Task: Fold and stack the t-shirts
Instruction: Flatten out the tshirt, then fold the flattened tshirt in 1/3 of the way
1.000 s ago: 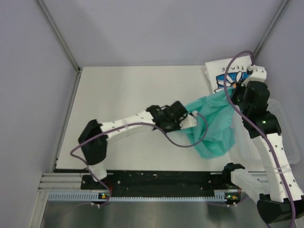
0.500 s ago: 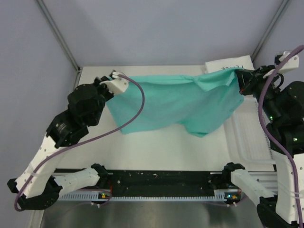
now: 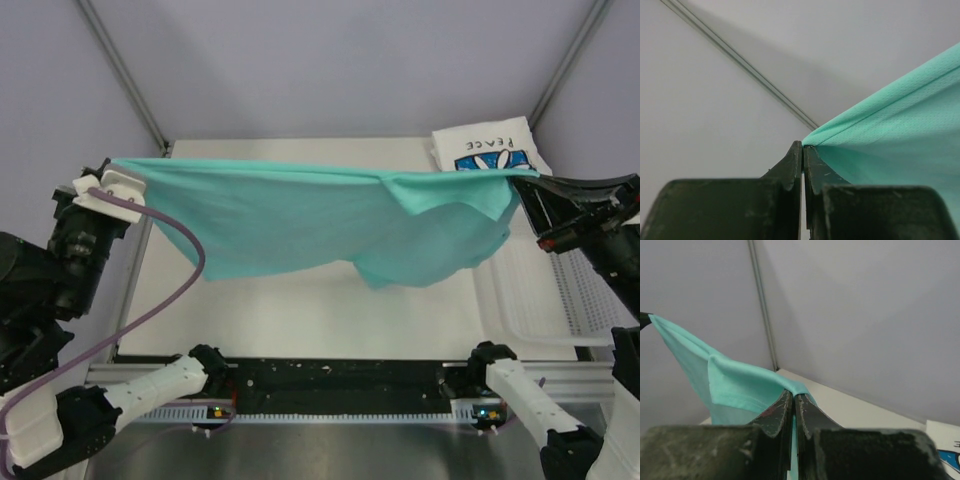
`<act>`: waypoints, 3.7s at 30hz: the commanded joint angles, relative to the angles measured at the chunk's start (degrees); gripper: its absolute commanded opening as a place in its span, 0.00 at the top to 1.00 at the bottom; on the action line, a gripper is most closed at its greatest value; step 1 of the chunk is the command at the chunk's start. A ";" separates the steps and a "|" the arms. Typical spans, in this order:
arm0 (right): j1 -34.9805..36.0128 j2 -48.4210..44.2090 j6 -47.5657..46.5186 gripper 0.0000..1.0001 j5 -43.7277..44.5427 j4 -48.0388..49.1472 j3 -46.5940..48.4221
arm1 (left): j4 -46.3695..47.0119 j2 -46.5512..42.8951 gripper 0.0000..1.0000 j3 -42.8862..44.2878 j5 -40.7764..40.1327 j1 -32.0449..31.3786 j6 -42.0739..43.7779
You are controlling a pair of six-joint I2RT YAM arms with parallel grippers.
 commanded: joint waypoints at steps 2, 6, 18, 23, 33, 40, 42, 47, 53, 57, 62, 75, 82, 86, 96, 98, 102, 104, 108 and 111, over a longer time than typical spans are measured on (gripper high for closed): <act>-0.40 0.52 2.77 1.00 -0.90 0.78 3.76 | -1.44 1.26 1.00 4.62 2.17 0.38 0.13; -0.32 5.26 4.35 1.00 2.44 0.34 1.93 | 0.03 2.31 1.00 -0.90 0.78 0.38 -0.14; -0.32 29.86 5.94 1.00 10.53 11.84 -15.55 | 19.54 16.71 1.00 -27.44 6.03 14.86 0.13; -0.32 40.93 3.57 1.00 12.81 14.66 -21.46 | 30.08 27.17 1.00 -37.38 12.80 22.26 -0.75; -0.32 54.75 1.46 1.00 12.47 14.84 -21.98 | 39.51 44.49 1.00 -35.99 17.56 29.30 0.21; -0.32 53.27 -0.48 1.00 11.50 10.98 -24.53 | 41.18 44.59 1.00 -40.46 18.79 29.73 5.74; -0.32 50.82 -0.48 1.00 12.11 9.31 -26.64 | 40.83 43.28 1.00 -42.13 19.66 30.35 7.68; -0.41 45.45 -0.57 1.00 11.94 7.37 -33.14 | 38.45 40.81 1.00 -46.78 20.90 30.79 11.81; -0.32 42.81 -1.27 1.00 11.32 4.91 -37.02 | 39.34 42.22 1.00 -50.05 19.23 30.88 12.43; -0.49 42.98 -0.83 1.00 10.80 4.03 -38.59 | 37.49 42.39 1.00 -51.19 20.02 30.88 13.04; -0.41 43.95 -0.22 1.00 7.80 3.94 -42.28 | 36.35 43.36 1.00 -52.24 20.72 30.88 12.96; -0.32 44.74 2.86 1.00 9.03 6.05 -48.26 | 34.32 45.47 1.00 -53.13 20.55 30.88 12.52; -0.32 40.53 5.32 0.70 11.05 7.11 -51.78 | 31.09 44.50 0.65 -51.64 22.21 30.88 12.26; -0.32 30.96 7.08 0.55 20.35 6.49 -52.58 | 21.70 40.64 0.45 -48.74 24.67 30.88 13.48; 2.32 37.94 4.18 1.00 17.14 16.76 -41.34 | 7.42 43.78 0.52 -31.96 41.73 32.72 5.43; 2.32 43.57 3.92 1.00 17.82 18.00 -37.74 | 8.39 48.61 0.67 -28.71 40.07 32.72 -0.20; 1.97 52.80 5.05 1.00 27.55 16.25 -32.81 | 10.93 57.05 0.76 -26.84 32.70 32.81 -5.14; 1.36 55.71 5.06 1.00 30.65 16.07 -32.10 | 13.83 59.26 0.76 -28.51 29.79 33.25 -5.32; 0.48 61.77 4.00 1.00 31.89 15.98 -30.70 | 15.25 62.86 0.76 -27.82 27.84 35.18 -7.42; -0.32 64.25 4.18 1.00 32.23 13.08 -26.92 | 14.72 64.45 0.75 -25.62 28.72 36.68 -8.22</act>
